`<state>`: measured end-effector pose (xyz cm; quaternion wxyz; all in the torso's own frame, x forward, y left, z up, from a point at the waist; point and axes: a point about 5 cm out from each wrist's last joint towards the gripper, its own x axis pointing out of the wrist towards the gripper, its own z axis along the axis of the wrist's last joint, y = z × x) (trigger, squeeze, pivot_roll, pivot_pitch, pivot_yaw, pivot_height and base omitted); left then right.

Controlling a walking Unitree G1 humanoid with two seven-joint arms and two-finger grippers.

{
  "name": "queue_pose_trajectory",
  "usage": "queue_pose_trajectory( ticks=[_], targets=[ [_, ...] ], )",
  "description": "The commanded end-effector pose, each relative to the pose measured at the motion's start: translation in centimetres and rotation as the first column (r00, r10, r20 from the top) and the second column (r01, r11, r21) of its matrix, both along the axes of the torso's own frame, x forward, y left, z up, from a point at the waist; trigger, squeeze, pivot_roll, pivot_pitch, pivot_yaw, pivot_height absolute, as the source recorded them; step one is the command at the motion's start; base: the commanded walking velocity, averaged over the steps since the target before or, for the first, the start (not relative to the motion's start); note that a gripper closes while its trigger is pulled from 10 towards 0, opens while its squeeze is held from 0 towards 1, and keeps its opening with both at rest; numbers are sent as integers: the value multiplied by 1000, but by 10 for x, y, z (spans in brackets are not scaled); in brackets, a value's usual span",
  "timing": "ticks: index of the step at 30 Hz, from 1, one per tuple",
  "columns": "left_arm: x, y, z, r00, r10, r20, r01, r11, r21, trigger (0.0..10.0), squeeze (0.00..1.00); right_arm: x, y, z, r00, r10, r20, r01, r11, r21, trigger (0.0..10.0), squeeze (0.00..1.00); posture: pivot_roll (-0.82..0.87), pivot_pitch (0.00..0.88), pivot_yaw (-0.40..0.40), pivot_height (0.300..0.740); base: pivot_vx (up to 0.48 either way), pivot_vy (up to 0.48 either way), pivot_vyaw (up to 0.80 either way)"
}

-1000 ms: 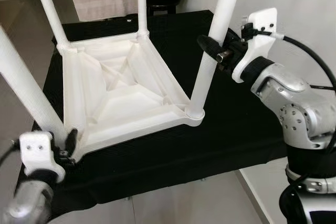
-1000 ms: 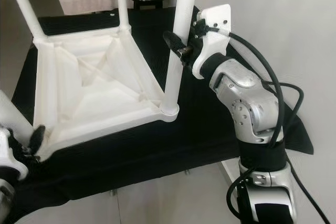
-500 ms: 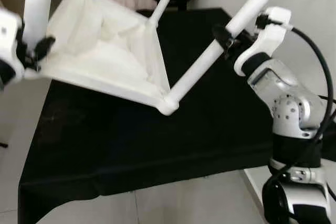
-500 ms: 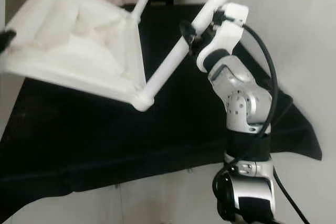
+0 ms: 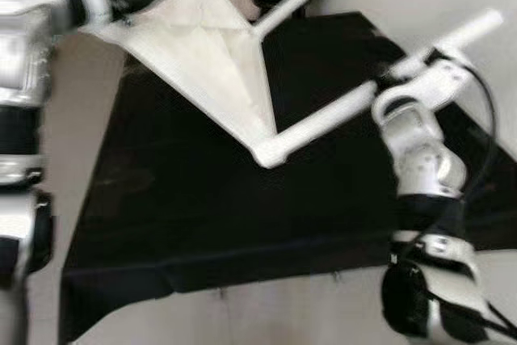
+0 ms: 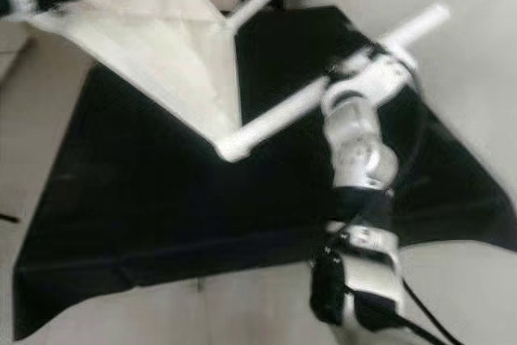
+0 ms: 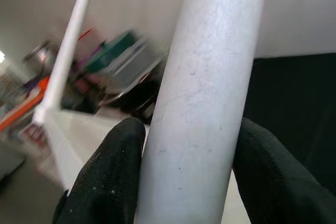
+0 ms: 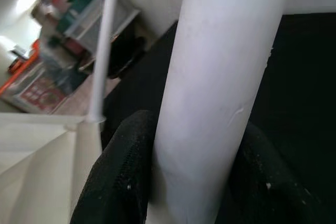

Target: Building children table

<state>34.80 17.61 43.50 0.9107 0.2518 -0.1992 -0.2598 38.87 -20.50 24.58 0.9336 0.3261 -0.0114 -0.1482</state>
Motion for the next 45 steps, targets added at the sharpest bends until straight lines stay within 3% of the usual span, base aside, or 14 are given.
queue_pose_trajectory(
  ticks=[1,2,9,10,19,28,29,31,32,38,41,42,43,45],
  targets=[
    [-40,-44,60,911,-319,261,356,928,-110,10000,0,-9,46,-113,859,154,-489,-206,977,-55,10000,0,24,118,47,740,0,0,0],
    [-37,-53,61,901,-361,241,394,914,-103,10000,1000,-10,38,-118,854,108,-509,-160,985,-60,10000,0,33,132,59,740,0,0,0],
    [-31,-72,68,881,-419,221,446,891,-84,10000,1000,-13,15,-132,841,-15,-541,-15,999,-52,10000,0,51,164,83,740,0,0,0],
    [-34,-73,71,874,-428,232,455,887,-79,10000,0,-14,12,-134,836,-34,-548,10,999,-46,10000,0,57,169,82,740,0,0,0],
    [-48,-61,67,868,-432,245,467,878,-106,10000,0,-19,6,-147,796,-85,-600,43,996,-84,10000,0,71,187,69,740,0,0,0],
    [-66,-47,18,887,-430,168,457,871,-181,10000,0,-31,0,-170,745,-105,-658,1,988,-157,10000,0,75,213,56,740,0,0,0],
    [-69,-46,6,896,-417,150,441,875,-199,10000,0,-35,-5,-175,729,-123,-673,5,985,-175,10000,176,79,225,51,740,0,0,0],
    [-69,-46,6,896,-417,150,441,875,-199,10000,0,-35,-5,-175,729,-123,-673,5,985,-175,10000,176,79,225,51,740,0,0,0],
    [-72,-45,-2,903,-407,138,428,878,-213,10000,0,-37,-8,-177,718,-137,-683,9,982,-187,10000,906,79,225,51,740,0,0,0],
    [-85,-35,-29,942,-323,92,336,901,-276,10000,0,-41,-22,-177,710,-204,-674,49,969,-243,10000,1000,72,256,29,740,0,0,0],
    [-92,-27,-37,961,-263,80,275,913,-301,10000,0,-31,-28,-159,764,-239,-600,55,950,-308,10000,1000,71,258,25,740,0,0,0],
    [-94,-25,-39,967,-242,81,255,913,-317,10000,0,-22,-27,-143,816,-239,-527,28,926,-377,10000,1000,64,256,18,740,0,0,0],
    [-94,-25,-39,967,-242,81,255,913,-317,10000,0,-22,-27,-143,816,-239,-527,28,926,-377,10000,1000,64,256,18,740,0,0,0],
    [-97,-22,-45,977,-199,79,214,914,-346,10000,0,-8,-23,-111,896,-227,-383,-33,824,-566,10000,1000,46,250,9,740,0,0,0]
  ],
)
